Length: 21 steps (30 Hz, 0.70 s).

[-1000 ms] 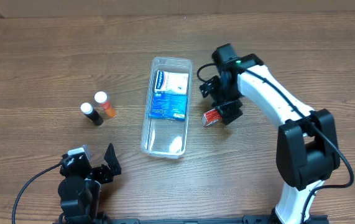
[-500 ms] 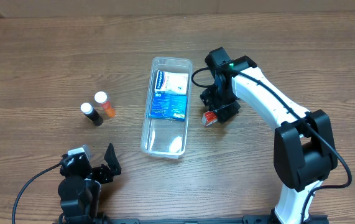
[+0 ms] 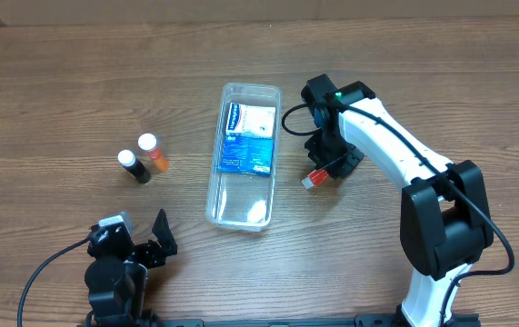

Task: Pack container
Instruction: 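Lift the red-white box and carry it over the container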

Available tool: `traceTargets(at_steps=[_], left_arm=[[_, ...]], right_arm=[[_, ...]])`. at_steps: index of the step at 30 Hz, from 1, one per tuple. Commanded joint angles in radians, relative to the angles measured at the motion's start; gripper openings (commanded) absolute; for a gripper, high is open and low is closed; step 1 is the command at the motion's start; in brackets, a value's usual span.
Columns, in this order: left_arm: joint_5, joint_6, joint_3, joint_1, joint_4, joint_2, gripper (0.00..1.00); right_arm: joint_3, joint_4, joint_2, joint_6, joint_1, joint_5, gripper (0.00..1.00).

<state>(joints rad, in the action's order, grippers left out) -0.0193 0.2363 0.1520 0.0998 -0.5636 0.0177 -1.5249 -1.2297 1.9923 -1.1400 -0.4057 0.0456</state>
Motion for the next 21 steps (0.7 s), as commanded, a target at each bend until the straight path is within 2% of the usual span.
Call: traceTargets(at_steps=[1,8,10,13,16,17,21], left_arm=[[0.0,0.011,-0.003,0.0,0.0,-0.005,1.0],[0.0,0.011,-0.003,0.0,0.0,-0.005,1.0],[0.0,0.011,-0.003,0.0,0.0,-0.005,1.0],[0.0,0.011,-0.003,0.0,0.0,-0.005,1.0],[0.0,0.011,-0.003,0.0,0.0,-0.005,1.0],[0.0,0.011,-0.003,0.0,0.0,-0.005,1.0],[0.0,0.011,-0.003,0.0,0.0,-0.005,1.0]], right_arm=[[-0.033,0.005,-0.05,0.229,0.002,0.074,0.23],[-0.142,-0.004,-0.19,0.59,0.002,0.068,0.23],[-0.18,-0.015,-0.242,0.757,0.001,0.014,0.24],[-0.196,-0.025,-0.309,0.916,-0.002,-0.061,0.23],[-0.196,-0.041,-0.356,1.105,-0.023,-0.198,0.17],[-0.196,-0.055,-0.365,1.207,-0.043,-0.275,0.11],[-0.196,-0.065,-0.364,1.37,-0.142,-0.305,0.05]])
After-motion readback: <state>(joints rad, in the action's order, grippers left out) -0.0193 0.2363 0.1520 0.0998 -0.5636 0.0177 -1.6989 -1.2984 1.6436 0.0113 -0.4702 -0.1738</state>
